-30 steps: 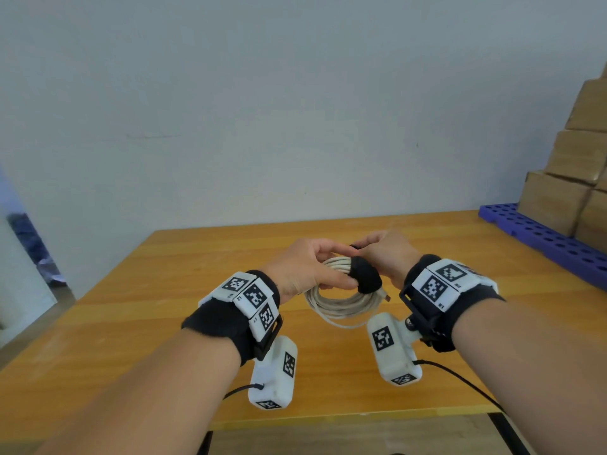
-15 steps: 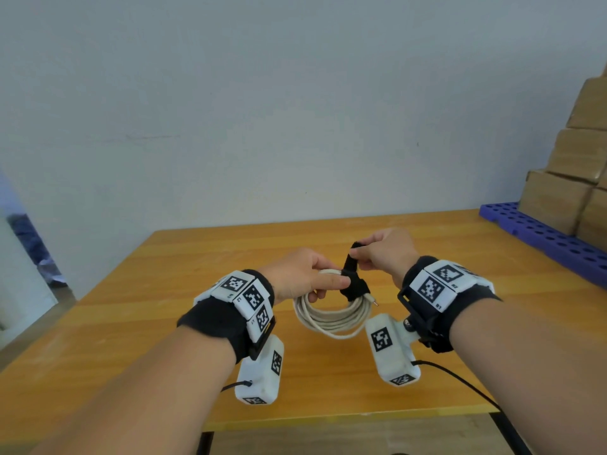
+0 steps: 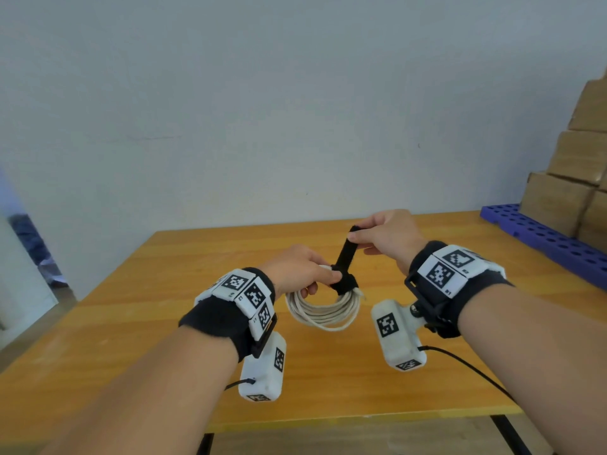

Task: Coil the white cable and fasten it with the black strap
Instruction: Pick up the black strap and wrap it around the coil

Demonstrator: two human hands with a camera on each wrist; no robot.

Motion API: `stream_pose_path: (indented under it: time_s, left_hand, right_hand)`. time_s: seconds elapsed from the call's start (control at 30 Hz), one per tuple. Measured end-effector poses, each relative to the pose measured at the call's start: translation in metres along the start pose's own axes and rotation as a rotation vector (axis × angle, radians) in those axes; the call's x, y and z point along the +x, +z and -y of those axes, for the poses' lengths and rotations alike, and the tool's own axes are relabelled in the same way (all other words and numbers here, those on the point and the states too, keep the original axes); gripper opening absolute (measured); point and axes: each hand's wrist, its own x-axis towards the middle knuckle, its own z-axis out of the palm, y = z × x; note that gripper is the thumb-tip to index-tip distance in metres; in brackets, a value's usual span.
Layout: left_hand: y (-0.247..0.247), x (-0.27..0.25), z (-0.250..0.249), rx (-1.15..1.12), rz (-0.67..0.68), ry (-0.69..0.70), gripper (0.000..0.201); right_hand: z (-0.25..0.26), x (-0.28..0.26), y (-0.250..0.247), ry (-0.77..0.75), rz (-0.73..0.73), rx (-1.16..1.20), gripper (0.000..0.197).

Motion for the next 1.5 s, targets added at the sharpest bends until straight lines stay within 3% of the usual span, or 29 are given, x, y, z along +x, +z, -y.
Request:
stream_pose_path:
  time_s: [0.13, 0.3, 0.57, 0.83, 1.0, 1.17, 1.3, 1.5]
  left_hand:
    - [0.001, 0.003, 0.002, -0.046, -0.054, -0.019, 0.021]
    - [-0.002, 0.005, 0.007, -0.164, -0.102, -0.019, 0.04]
    - [0.003, 0.004, 0.003, -0.194, -0.114, 0.019, 0.027]
    - [0.004, 0.011, 0.0, -0.256, -0.156, -0.06, 0.03]
    - [0.002, 0.014, 0.003, -0.287, -0.186, -0.094, 0.026]
    - [0.005, 0.017, 0.003, -0.351, -0.193, -0.11, 0.027]
    - [0.001, 0.017, 0.003, -0.314, -0.205, -0.087, 0.027]
    - [0.005, 0.013, 0.006, -0.21, -0.182, -0.01, 0.03]
  right_hand:
    - [0.005, -0.006, 0.005, -0.022, 0.046, 0.015, 0.012]
    - [0.007, -0.008, 0.003, -0.024, 0.049, 0.04, 0.013]
    - [0.01, -0.009, 0.004, -0.056, 0.078, 0.03, 0.014]
    - [0.008, -0.013, 0.008, -0.157, 0.151, -0.073, 0.01]
    - [0.009, -0.015, 0.008, -0.272, 0.209, -0.252, 0.007]
    - [0.006, -0.013, 0.004, -0.276, 0.276, -0.343, 0.004]
    - [0.002, -0.011, 0.003, -0.244, 0.24, -0.248, 0.019]
    - [-0.002, -0.011, 0.003, -0.242, 0.254, -0.35, 0.006]
